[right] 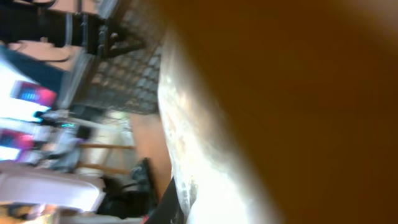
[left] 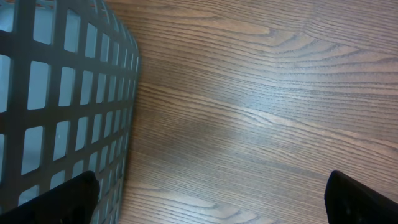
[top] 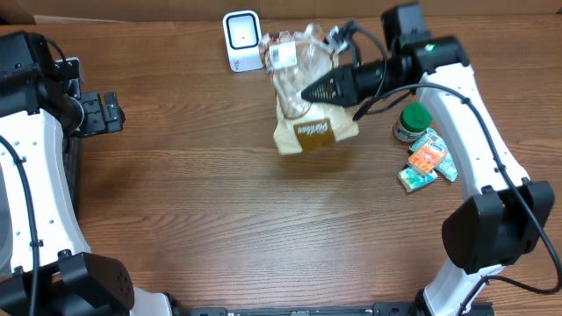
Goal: Scan the item barcode
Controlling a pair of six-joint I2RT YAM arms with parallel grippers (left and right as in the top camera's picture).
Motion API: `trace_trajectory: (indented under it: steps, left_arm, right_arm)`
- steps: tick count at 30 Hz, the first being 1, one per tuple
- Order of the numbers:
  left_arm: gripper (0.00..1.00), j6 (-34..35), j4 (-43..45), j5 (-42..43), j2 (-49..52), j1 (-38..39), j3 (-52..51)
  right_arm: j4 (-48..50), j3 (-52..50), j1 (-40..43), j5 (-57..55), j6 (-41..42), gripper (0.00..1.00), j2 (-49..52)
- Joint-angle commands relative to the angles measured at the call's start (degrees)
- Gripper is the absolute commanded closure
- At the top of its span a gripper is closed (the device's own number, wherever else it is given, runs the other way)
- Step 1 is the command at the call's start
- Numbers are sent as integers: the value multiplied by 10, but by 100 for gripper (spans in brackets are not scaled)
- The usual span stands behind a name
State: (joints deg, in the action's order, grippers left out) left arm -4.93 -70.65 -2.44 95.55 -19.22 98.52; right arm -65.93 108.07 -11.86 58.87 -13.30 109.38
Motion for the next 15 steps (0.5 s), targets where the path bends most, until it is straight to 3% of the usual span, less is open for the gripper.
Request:
trace_trajectory:
  steps: [1, 9, 15]
  left_arm:
    - [1, -13, 2, -5, -3, 1, 6]
    - [1, -13, 2, -5, -3, 1, 6]
    - [0, -13, 2, -5, -3, 1, 6]
  right_arm:
    - [-20, 114, -23, -177, 26, 96, -28]
    - [84, 154, -127, -692, 38, 96, -13]
    - [198, 151, -186, -818, -49, 96, 59]
